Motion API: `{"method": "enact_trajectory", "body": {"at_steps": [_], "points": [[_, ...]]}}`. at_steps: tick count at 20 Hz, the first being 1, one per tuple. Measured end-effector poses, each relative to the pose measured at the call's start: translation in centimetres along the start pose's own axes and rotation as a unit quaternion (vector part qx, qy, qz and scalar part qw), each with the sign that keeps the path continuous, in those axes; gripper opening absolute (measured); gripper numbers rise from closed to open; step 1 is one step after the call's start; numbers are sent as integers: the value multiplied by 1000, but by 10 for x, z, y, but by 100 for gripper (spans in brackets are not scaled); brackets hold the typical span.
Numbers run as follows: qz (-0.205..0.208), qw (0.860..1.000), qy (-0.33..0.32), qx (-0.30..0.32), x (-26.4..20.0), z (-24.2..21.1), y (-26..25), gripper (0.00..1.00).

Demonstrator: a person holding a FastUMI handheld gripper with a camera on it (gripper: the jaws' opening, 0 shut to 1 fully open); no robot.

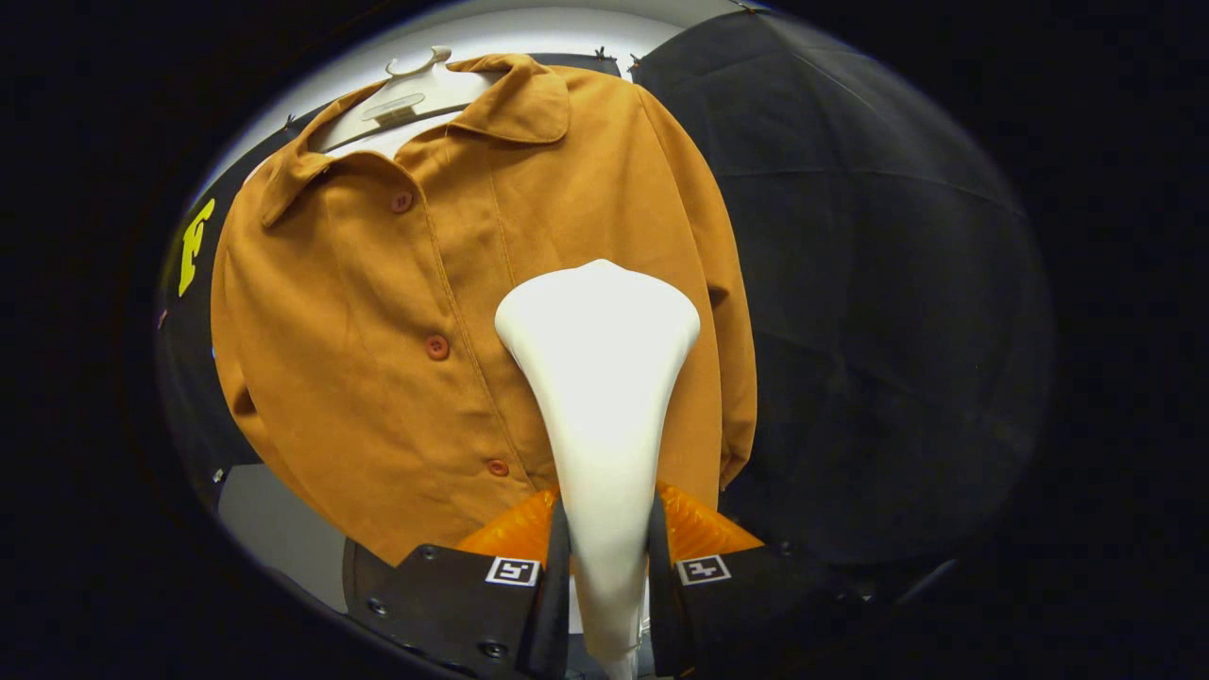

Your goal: Iron the clothes twice with a garment steamer, once on the left side and once on the right side.

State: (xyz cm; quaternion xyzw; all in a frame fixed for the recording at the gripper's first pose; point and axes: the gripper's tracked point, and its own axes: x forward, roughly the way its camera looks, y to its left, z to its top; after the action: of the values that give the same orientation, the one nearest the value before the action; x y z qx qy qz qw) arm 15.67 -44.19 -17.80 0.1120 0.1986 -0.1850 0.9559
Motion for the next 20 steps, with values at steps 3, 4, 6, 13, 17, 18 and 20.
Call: {"method": "enact_trajectory", "body": {"at_steps": [3,4,6,13,17,18,20], "points": [[-7,1000,24,3,7,-22,-5,38],[-10,999,33,3,9,-29,-6,38],[-16,998,52,8,13,-47,-12,38],[-34,994,106,14,22,-99,-27,38],[-41,990,134,15,23,-121,-31,38],[-43,989,141,16,23,-126,-33,38],[-51,987,153,17,20,-134,-36,38]]}}
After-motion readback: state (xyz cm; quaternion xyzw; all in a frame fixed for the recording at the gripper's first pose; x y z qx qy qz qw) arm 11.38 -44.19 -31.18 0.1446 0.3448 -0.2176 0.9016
